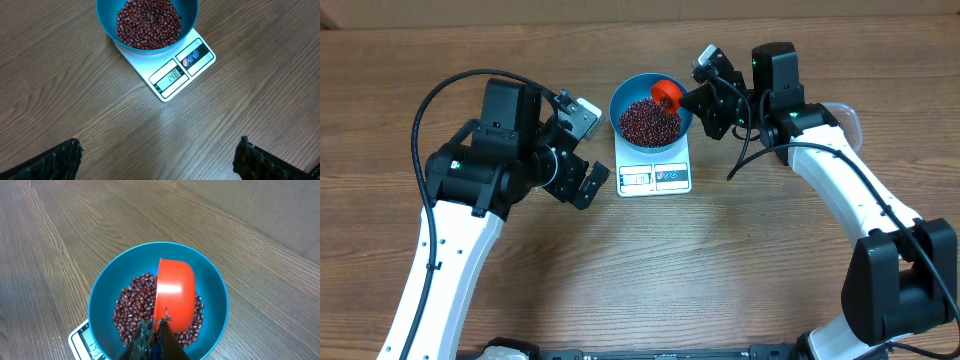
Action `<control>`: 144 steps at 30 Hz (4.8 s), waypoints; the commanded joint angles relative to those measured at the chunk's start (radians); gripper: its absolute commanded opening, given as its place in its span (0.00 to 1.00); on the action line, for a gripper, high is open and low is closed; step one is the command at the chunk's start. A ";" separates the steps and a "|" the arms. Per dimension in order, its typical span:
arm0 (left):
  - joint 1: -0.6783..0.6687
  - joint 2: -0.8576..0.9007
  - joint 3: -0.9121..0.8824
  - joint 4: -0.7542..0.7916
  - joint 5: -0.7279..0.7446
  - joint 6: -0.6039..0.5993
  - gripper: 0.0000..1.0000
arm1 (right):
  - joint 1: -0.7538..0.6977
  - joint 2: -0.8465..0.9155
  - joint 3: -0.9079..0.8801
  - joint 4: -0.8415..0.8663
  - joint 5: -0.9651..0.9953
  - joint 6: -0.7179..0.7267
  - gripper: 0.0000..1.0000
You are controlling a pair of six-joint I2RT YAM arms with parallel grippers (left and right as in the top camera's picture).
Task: Scoop item into bowl and weigh 150g on scale
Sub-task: 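Tilt the scoop gradually to trickle beans into the blue bowl, then carry the scoop right and tip leftover beans into the tub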
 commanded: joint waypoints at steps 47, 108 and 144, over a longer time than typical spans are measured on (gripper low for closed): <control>0.000 0.002 0.021 0.000 0.019 -0.010 1.00 | 0.024 -0.029 0.033 -0.004 0.037 -0.028 0.04; 0.000 0.002 0.021 0.000 0.019 -0.010 1.00 | -0.014 -0.029 0.033 0.019 0.014 0.134 0.04; 0.000 0.002 0.021 0.000 0.019 -0.010 1.00 | -0.555 -0.111 0.033 -0.141 -0.120 0.262 0.04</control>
